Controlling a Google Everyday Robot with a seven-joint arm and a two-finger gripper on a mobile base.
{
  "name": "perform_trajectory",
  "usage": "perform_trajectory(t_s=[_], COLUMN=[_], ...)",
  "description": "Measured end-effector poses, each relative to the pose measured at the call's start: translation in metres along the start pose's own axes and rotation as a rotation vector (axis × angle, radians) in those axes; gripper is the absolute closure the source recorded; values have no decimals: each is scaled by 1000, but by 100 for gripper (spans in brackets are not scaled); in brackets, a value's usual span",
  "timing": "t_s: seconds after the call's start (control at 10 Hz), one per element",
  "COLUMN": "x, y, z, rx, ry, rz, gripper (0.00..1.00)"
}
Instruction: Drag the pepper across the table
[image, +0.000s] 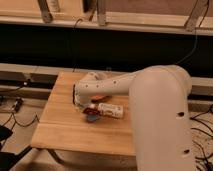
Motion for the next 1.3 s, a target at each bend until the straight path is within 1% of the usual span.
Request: perform_trajectory(t_s=[0.1,0.2,0.3,0.4,0.5,0.6,0.7,0.8,0.9,1.1,1.2,1.3], x=[4,16,34,51,73,103,126,165,195,238,265,289], y=[-13,-27,-40,-47,-53,-56,-58,-57,-55,-53,-54,-55], z=[-13,-30,-45,-55,-64,-71,-74,-71,-68,-62,-62,-66], rx=[39,80,119,142,166,185,195,190,181,163,160,166], ry=[-8,-21,-20,-14,2,31,52,92,115,143,155,159], rz=[17,61,104,141,184,243,286,361,427,528,593,650], gripper=[90,90,90,90,90,90,90,90,90,90,90,90])
